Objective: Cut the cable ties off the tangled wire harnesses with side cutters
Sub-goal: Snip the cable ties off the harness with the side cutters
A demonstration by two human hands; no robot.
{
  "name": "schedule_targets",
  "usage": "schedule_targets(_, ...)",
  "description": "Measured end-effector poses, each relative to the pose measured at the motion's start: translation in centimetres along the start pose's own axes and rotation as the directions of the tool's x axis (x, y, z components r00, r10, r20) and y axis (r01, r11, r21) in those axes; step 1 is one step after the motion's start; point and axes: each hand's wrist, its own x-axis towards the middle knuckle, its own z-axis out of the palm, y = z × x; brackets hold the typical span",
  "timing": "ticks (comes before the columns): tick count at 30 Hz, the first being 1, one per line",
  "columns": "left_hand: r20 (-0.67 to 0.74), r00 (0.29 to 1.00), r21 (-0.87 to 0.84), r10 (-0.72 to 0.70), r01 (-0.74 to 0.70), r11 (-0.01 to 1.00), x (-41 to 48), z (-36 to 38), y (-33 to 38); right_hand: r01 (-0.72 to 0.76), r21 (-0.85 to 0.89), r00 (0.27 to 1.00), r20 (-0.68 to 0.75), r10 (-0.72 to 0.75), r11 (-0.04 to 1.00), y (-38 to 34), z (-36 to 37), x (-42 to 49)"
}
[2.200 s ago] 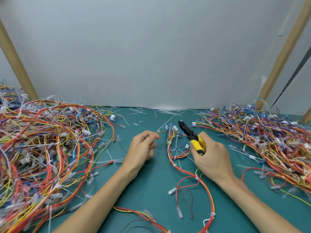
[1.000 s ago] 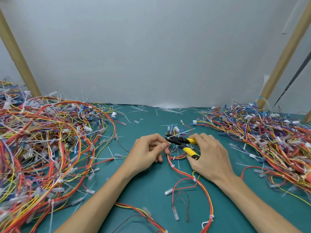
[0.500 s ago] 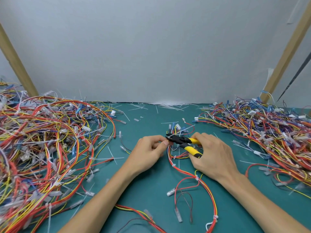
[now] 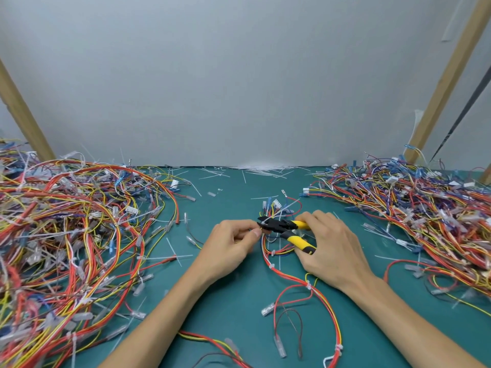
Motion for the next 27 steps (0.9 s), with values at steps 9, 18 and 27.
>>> schedule_targets(9, -0.006, 1.0, -0.01, -0.009, 0.009, 1.0, -0.02, 0.04, -0.15, 0.002, -0.003, 0.999, -0.033, -0.002, 1.0, -0.07, -0.14, -0.17)
schedule_targets(18, 0.004, 1.0, -0.009, -0.021, 0.021, 1.0, -0.03, 0.05, -0.11, -0.026, 0.004, 0.999, 0.024, 0.026, 1.0, -0.06, -0.06, -0.08)
schedule_targets(27, -0.013, 1.0, -0.018, -0.015, 0.014, 1.0, -0.06, 0.08, -0.06, -0.003, 0.022, 0.998, -0.057, 0.005, 1.0, 0.03, -0.07, -0.11)
